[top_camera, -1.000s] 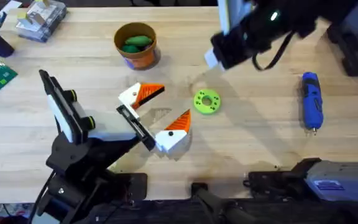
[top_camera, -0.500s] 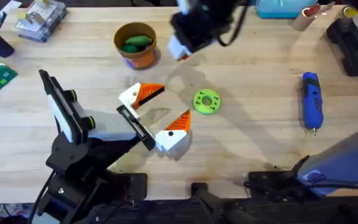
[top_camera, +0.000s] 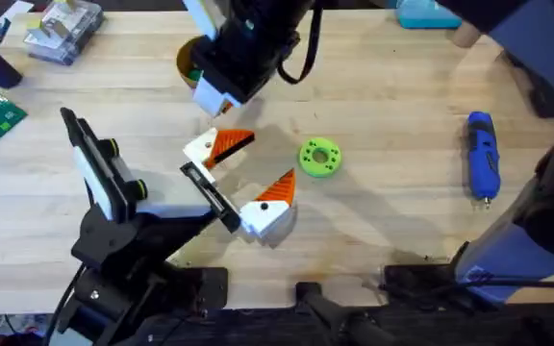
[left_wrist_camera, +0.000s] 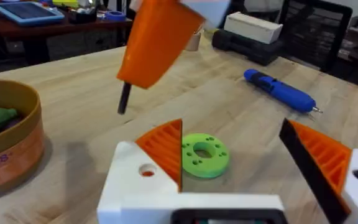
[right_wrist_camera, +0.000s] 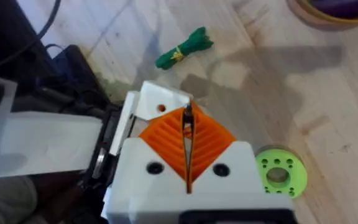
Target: Pick up the gripper from the table and insert it into the empty holder that is missing its gripper. Then pick up a screw, insert it into the mounting hole, and use the screwdriver to tighten it. Finally, clean up the table by picking up the vegetable and placing it into the bucket.
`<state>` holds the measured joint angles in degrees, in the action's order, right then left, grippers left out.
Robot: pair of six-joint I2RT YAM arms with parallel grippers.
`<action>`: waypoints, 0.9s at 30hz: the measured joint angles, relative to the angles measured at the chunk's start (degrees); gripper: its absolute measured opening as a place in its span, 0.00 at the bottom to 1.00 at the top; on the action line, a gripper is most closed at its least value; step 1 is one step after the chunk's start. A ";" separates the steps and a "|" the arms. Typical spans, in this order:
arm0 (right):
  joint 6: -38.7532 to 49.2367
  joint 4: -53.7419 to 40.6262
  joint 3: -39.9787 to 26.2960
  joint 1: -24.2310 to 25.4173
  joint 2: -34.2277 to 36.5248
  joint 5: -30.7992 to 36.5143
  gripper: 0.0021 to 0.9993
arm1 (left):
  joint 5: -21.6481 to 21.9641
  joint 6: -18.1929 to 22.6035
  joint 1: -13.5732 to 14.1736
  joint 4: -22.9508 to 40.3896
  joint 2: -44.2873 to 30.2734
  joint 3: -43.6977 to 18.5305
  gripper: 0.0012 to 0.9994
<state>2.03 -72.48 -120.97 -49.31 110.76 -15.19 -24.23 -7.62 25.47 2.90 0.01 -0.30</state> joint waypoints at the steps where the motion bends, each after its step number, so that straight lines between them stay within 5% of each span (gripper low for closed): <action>1: 0.39 -0.14 0.00 -0.20 0.00 -0.47 0.00 | 0.00 0.00 0.00 0.00 0.00 0.00 0.99; 27: 6.79 -2.72 -0.30 -3.07 3.09 -2.28 0.00 | 0.22 -1.25 0.00 0.11 -0.11 0.00 0.99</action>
<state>8.82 -75.20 -121.26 -52.38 113.85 -17.47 -24.01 -8.87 25.47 3.01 -0.10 -0.30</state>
